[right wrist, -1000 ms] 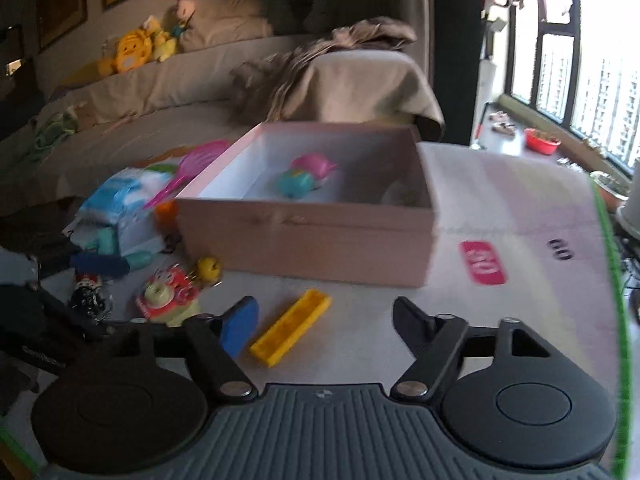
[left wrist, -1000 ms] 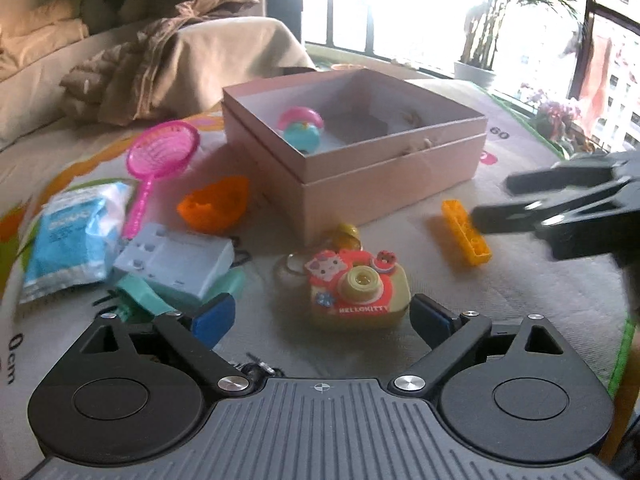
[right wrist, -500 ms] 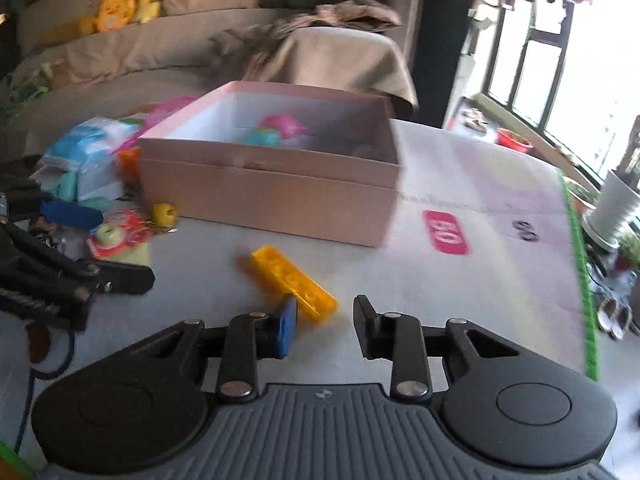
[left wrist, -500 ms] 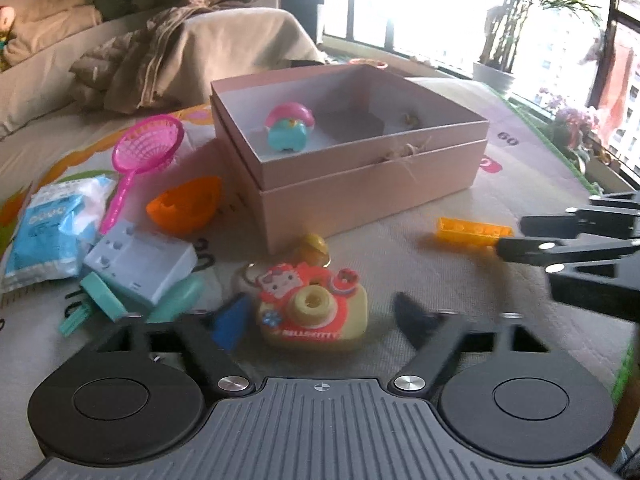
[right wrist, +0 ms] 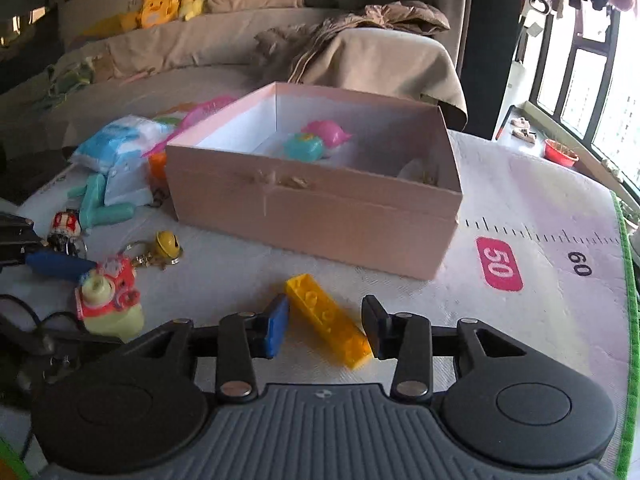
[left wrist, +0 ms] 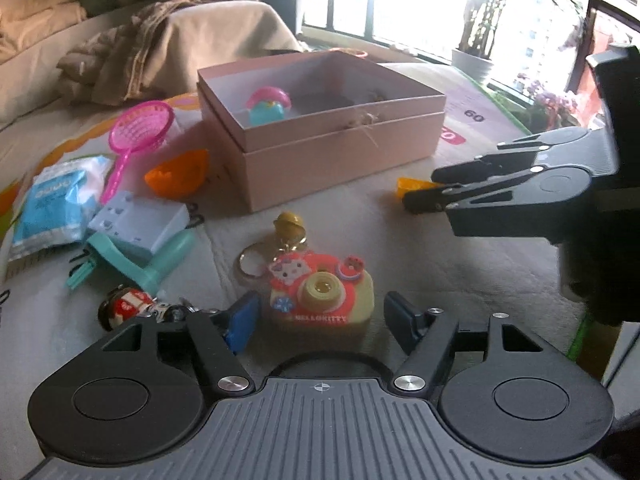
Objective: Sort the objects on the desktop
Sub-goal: 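Grasp the yellow toy brick with the right gripper while the left gripper lifts the Hello Kitty toy, then drop the Hello Kitty toy and yellow brick into the pink box with both grippers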
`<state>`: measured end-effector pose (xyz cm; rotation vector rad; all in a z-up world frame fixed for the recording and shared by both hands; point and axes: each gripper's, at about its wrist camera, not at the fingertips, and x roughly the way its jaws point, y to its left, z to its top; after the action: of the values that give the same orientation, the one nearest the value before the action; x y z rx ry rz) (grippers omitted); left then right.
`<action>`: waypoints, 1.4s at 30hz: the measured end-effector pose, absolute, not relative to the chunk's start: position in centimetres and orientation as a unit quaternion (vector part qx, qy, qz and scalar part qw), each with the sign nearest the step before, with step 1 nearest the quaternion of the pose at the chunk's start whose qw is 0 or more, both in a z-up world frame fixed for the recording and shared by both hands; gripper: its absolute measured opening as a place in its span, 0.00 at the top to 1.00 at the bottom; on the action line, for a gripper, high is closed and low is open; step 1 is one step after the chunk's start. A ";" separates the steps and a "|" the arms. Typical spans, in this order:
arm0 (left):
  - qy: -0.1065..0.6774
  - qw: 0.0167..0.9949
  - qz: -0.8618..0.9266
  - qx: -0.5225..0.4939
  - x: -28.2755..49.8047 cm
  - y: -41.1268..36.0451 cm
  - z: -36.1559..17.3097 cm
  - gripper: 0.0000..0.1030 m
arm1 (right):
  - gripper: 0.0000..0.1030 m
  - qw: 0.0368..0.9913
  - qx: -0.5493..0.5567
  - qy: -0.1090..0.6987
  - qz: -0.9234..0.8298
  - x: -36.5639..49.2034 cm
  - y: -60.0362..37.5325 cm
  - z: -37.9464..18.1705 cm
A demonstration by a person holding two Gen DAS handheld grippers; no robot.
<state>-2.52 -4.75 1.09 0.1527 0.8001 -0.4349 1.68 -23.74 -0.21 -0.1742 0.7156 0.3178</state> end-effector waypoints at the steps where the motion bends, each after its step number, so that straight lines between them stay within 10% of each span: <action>1: 0.388 0.895 -0.208 0.071 -2.4 -4.8 1.0 0.29 | 0.68 0.919 -0.085 0.352 0.156 1.6 -23.6 -0.1; 6: 0.382 0.899 -0.201 0.071 -1.6 -5.6 0.9 0.31 | 0.86 0.912 -0.083 0.365 0.167 -0.3 -22.9 0.1; 26: 0.204 0.952 -0.214 0.083 2.0 -7.0 10.8 0.40 | 0.86 0.963 -0.024 0.231 0.139 0.5 -26.1 11.1; 32: 0.232 0.947 -0.221 0.014 7.1 -7.0 11.3 0.27 | 0.86 0.964 0.011 0.239 0.115 6.1 -26.3 11.2; 42: 0.262 0.940 -0.191 0.109 -1.1 -2.6 6.3 0.07 | 0.44 0.958 -0.001 0.265 0.106 3.1 -26.4 6.4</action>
<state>-1.10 -2.57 6.25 0.2222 0.5345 -0.3906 3.13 -26.39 6.41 -0.0015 0.5383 0.2147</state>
